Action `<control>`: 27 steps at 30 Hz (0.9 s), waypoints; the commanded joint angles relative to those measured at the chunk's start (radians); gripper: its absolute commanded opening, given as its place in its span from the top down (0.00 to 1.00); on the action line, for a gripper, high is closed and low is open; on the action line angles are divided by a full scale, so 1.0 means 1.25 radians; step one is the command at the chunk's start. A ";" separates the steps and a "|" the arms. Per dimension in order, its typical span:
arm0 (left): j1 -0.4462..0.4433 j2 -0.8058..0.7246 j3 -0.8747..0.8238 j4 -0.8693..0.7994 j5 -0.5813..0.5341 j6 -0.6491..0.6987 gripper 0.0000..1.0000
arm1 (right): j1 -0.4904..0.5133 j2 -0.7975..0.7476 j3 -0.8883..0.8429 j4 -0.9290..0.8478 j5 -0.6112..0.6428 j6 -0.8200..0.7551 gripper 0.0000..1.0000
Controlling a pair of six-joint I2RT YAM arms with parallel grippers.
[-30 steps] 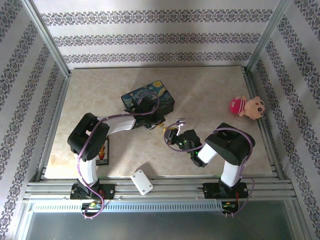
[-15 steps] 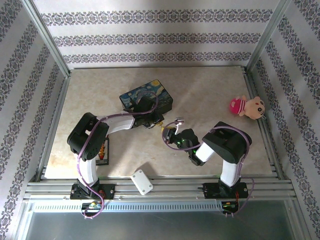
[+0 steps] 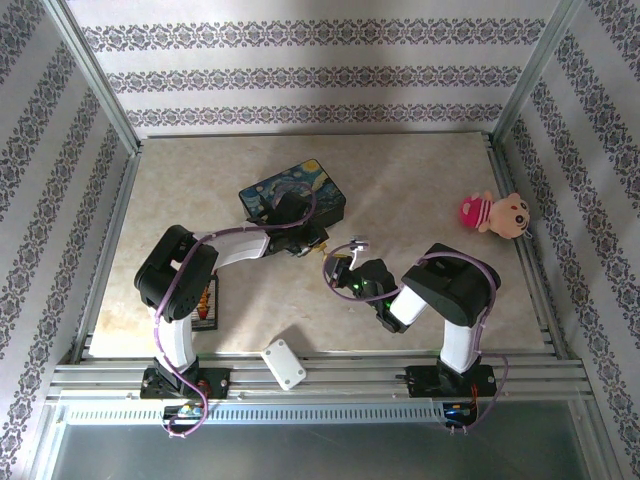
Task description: Unlock the padlock with the key
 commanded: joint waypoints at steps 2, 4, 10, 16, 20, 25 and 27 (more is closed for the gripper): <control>-0.008 0.003 -0.014 -0.008 0.090 -0.047 0.98 | -0.005 0.004 0.022 0.033 0.050 -0.017 1.00; -0.008 0.004 -0.015 -0.005 0.092 -0.047 0.98 | -0.010 0.004 0.022 0.033 0.043 -0.015 1.00; -0.008 0.007 -0.021 0.002 0.093 -0.053 0.98 | -0.013 -0.002 0.016 0.033 0.045 -0.008 1.00; -0.008 0.008 -0.022 0.008 0.096 -0.055 0.98 | -0.037 -0.012 0.020 0.033 -0.005 0.031 1.00; -0.008 0.005 -0.023 0.012 0.099 -0.055 0.98 | -0.049 -0.008 0.035 0.032 -0.044 0.030 1.00; -0.008 0.002 -0.024 0.010 0.101 -0.052 0.98 | -0.064 0.005 0.051 0.033 -0.081 0.031 1.00; -0.008 -0.001 -0.024 0.012 0.105 -0.054 0.98 | -0.067 0.011 0.059 0.033 -0.095 0.031 1.00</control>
